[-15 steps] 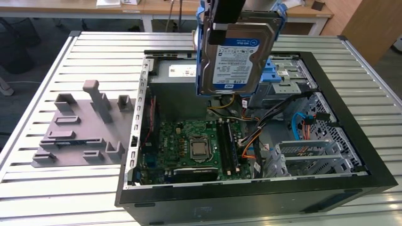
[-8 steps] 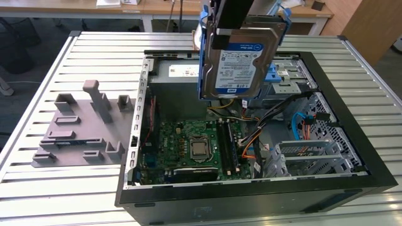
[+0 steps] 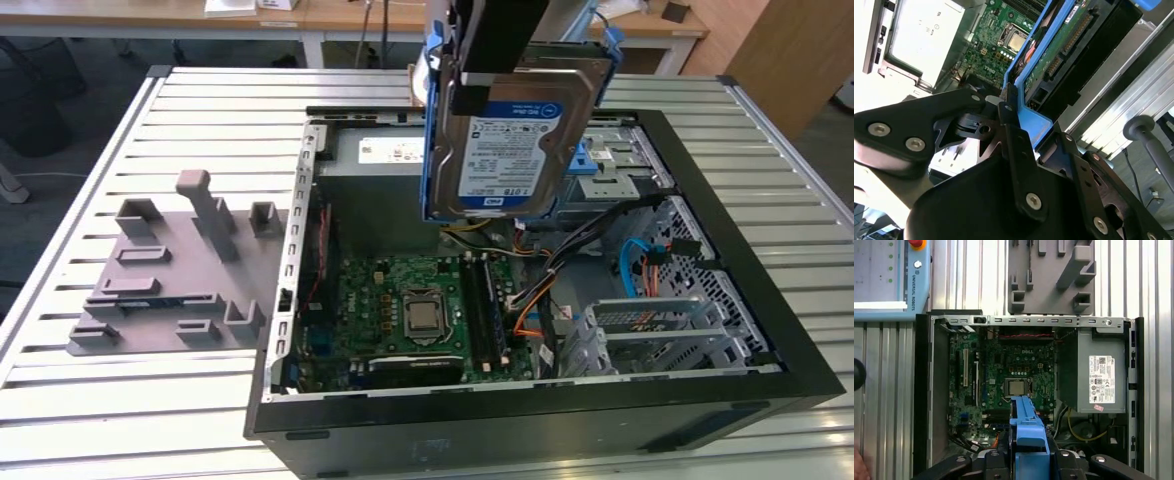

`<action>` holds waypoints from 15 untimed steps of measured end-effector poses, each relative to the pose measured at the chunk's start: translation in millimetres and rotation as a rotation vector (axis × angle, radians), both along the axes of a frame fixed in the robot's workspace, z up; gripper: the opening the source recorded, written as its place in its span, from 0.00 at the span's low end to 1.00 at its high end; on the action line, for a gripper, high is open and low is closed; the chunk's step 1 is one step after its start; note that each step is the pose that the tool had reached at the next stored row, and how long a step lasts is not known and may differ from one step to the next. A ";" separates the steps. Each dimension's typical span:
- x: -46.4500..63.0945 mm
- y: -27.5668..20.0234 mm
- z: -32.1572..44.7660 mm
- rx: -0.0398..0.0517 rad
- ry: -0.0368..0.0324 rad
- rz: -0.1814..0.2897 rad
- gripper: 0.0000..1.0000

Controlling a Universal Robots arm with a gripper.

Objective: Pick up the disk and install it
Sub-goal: 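Insert the disk into the insertion slot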

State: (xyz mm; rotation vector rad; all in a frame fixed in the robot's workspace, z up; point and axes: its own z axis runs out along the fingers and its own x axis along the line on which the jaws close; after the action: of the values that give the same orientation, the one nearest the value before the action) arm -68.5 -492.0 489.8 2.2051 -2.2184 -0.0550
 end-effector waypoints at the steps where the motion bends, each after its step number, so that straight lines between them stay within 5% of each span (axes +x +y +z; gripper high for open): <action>1: 0.0 -1.3 -0.1 -0.0001 0.0000 0.000 0.36; 10: 0.0 -17.8 -0.5 -0.0005 0.0001 0.000 0.36; 15: 4.6 -21.7 -1.0 -0.0010 0.0001 0.000 0.36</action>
State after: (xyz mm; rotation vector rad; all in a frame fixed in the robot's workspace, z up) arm -63.9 -513.7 488.8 2.2045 -2.2179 -0.0540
